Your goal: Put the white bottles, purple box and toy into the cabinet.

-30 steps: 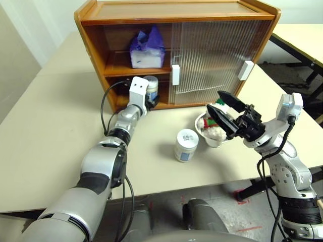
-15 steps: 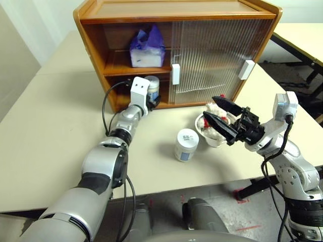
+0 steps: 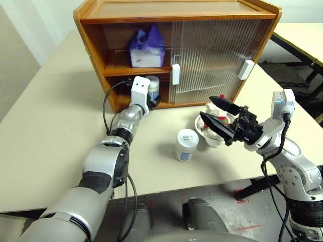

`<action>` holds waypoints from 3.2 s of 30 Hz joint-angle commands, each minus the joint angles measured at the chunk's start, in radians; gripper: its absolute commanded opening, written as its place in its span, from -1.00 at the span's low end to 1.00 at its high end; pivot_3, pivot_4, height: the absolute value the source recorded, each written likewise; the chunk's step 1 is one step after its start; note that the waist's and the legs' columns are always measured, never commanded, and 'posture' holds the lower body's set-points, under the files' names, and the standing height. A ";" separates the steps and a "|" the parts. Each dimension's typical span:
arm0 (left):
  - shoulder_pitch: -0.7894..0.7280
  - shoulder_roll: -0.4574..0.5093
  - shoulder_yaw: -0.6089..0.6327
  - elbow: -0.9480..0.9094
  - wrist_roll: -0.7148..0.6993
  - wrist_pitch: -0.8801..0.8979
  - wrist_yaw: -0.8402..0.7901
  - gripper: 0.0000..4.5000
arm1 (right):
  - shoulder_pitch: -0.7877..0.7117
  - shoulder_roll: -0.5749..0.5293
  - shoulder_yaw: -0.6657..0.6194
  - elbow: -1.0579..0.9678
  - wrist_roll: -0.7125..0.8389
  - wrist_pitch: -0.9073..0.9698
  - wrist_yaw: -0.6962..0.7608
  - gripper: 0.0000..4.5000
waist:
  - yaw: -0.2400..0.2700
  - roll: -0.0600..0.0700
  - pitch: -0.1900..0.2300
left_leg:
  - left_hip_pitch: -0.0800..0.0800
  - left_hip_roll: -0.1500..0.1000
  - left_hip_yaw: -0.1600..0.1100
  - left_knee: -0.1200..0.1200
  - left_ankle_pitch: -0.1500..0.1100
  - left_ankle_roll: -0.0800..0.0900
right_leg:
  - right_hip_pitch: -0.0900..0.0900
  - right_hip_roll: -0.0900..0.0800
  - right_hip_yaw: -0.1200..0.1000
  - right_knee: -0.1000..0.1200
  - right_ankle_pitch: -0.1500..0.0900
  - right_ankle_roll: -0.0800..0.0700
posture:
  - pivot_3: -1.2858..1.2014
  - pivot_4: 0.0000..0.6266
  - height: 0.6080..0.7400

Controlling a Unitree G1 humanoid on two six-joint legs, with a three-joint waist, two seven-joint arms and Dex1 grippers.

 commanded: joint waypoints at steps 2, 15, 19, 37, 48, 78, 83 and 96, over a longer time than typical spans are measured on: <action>-0.017 -0.007 0.006 0.003 0.010 0.021 0.005 0.99 | 0.007 -0.003 0.005 -0.024 0.007 0.016 -0.009 1.00 | -0.001 0.000 0.000 | 0.000 0.000 0.000 0.000 0.000 0.000 | 0.000 0.000 0.000 0.000 0.000 0.000 | -0.06 -0.87 1.00; -0.002 -0.007 0.014 -0.002 0.005 0.017 -0.012 0.99 | -0.024 0.009 0.011 -0.009 0.007 0.018 -0.012 1.00 | 0.000 0.000 0.000 | 0.000 0.000 0.000 0.000 0.000 0.000 | 0.000 0.000 0.000 0.000 0.000 0.000 | -0.05 -0.88 1.00; 0.017 -0.002 0.029 -0.011 -0.009 0.000 -0.023 0.99 | -0.038 0.014 0.015 0.019 -0.001 0.007 0.002 1.00 | 0.001 0.000 0.000 | 0.000 0.000 0.000 0.000 0.000 0.000 | 0.000 0.000 0.000 0.000 0.000 0.000 | -0.03 -0.90 1.00; 0.080 0.006 0.065 -0.103 -0.068 -0.103 -0.086 0.99 | -0.088 0.074 -0.001 0.181 -0.025 -0.094 0.105 1.00 | 0.015 0.000 -0.001 | 0.000 0.000 0.000 0.000 0.000 0.000 | 0.000 0.000 0.000 0.000 0.002 0.000 | 0.03 -1.00 1.00; 0.112 0.006 0.063 -0.165 -0.102 -0.118 -0.104 0.99 | -0.073 0.100 -0.054 0.246 0.000 -0.179 0.169 1.00 | 0.035 0.000 -0.001 | 0.000 0.000 0.000 0.000 0.000 0.000 | 0.000 0.000 0.000 0.000 0.002 0.000 | 0.04 -1.00 1.00; 0.268 0.026 0.062 -0.436 -0.163 0.032 -0.052 -0.99 | -0.126 0.105 -0.037 0.326 -0.021 -0.217 0.219 1.00 | 0.044 0.000 -0.002 | 0.000 0.000 -0.001 0.001 0.000 0.001 | 0.001 -0.001 0.000 0.001 0.005 -0.002 | 0.07 -1.00 1.00; 0.211 0.022 0.050 -0.354 -0.144 0.023 -0.006 -0.99 | -0.124 0.107 -0.035 0.318 -0.022 -0.214 0.215 1.00 | 0.054 0.000 -0.002 | 0.001 0.000 -0.001 0.001 0.000 0.001 | 0.000 -0.001 0.000 0.001 0.005 -0.001 | 0.06 -1.00 1.00; 0.090 -0.010 0.025 -0.183 -0.104 -0.024 0.025 -0.99 | -0.109 0.096 -0.038 0.290 -0.027 -0.208 0.199 1.00 | 0.068 0.000 -0.002 | 0.001 -0.001 -0.001 0.001 0.003 0.003 | 0.001 -0.001 -0.001 0.001 0.007 0.000 | 0.05 -1.00 1.00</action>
